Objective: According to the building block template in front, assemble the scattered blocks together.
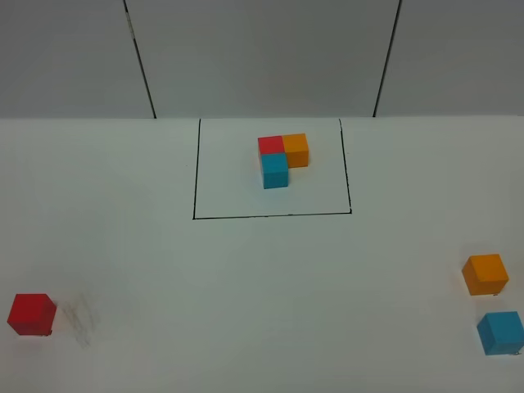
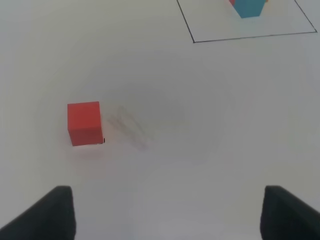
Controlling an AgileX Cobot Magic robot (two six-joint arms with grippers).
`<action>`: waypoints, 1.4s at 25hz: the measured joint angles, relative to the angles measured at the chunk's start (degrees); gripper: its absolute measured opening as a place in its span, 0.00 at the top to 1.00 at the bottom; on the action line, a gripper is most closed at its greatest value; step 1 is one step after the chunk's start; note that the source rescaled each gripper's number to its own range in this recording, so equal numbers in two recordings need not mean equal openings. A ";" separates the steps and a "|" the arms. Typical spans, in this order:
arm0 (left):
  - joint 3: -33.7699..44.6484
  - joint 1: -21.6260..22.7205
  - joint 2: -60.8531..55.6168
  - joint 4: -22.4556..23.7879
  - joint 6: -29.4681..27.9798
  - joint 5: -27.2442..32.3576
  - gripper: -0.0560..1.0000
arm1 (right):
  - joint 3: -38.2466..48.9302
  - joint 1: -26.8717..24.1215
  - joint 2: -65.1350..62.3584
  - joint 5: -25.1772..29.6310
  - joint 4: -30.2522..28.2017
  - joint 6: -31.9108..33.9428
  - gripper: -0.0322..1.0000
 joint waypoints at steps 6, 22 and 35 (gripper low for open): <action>0.00 0.00 0.00 0.00 0.00 0.00 0.12 | 0.00 0.00 0.00 0.00 0.00 0.00 0.28; -8.99 0.00 8.06 17.15 -4.44 1.94 0.19 | 0.00 0.00 0.00 0.00 0.00 0.00 0.28; -16.67 0.00 39.10 18.28 -7.22 3.38 0.20 | 0.00 0.00 0.00 0.00 0.00 0.00 0.28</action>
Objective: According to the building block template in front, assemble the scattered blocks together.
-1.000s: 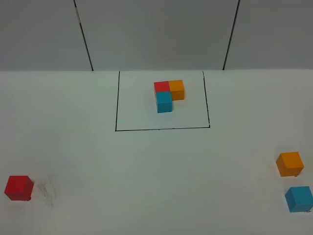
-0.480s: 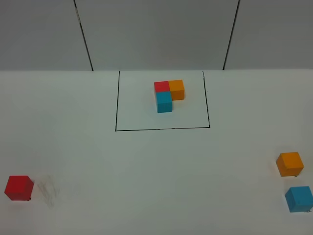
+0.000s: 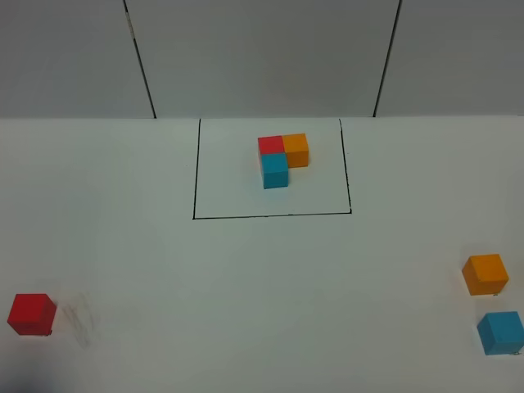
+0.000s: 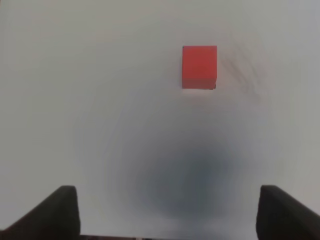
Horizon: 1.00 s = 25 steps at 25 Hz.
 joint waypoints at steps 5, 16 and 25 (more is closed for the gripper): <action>-3.03 0.00 9.69 2.50 -0.38 -1.17 0.20 | 0.00 0.00 0.00 0.00 0.00 0.00 0.28; -2.74 0.00 18.68 3.80 -3.43 -9.94 0.20 | 0.00 0.00 0.00 0.00 0.00 0.00 0.28; 2.47 0.00 21.90 3.61 -4.52 -18.29 0.20 | 0.00 0.00 0.00 0.00 0.00 0.00 0.28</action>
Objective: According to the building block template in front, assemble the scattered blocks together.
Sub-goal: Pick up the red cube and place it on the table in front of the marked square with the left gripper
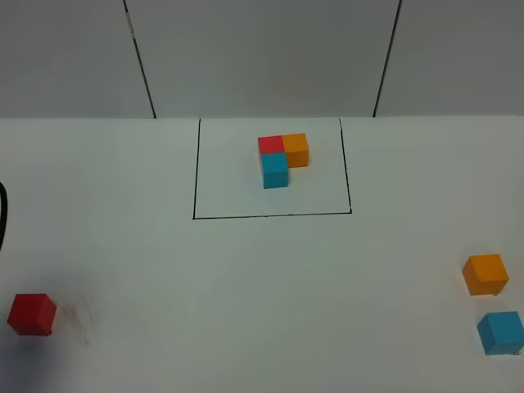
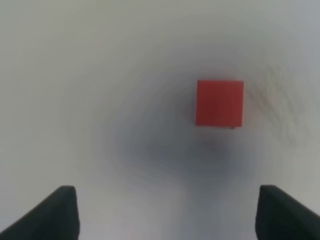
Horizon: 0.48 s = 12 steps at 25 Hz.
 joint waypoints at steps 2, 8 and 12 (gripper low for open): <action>0.82 0.00 0.89 -0.13 0.00 -1.50 0.20 | 0.00 0.00 0.00 0.00 0.00 0.00 0.28; 1.02 0.00 5.47 -0.87 0.00 -3.97 0.20 | 0.00 0.00 0.00 0.00 0.00 0.00 0.28; 1.03 0.00 9.31 -0.92 0.00 -5.20 0.20 | 0.00 0.00 0.00 0.00 0.00 0.00 0.28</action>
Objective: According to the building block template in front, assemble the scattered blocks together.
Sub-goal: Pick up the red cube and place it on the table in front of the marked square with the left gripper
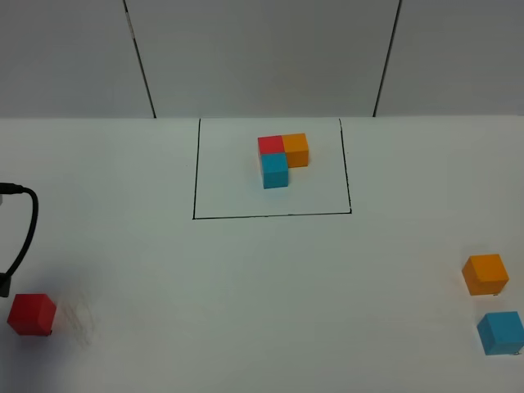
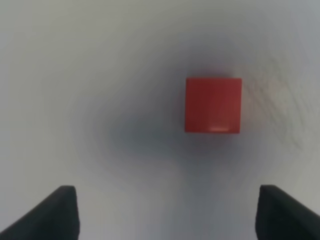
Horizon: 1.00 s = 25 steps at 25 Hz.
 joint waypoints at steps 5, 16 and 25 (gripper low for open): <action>0.00 0.00 3.54 -0.24 0.00 -3.17 0.20 | 0.00 0.00 0.00 0.00 0.00 0.00 0.28; 0.00 0.00 11.45 -1.54 0.00 -7.96 0.20 | 0.00 0.00 0.00 0.00 0.00 0.00 0.28; 0.00 0.00 14.94 -1.54 0.00 -10.08 0.21 | 0.00 0.00 0.00 0.00 0.00 0.00 0.28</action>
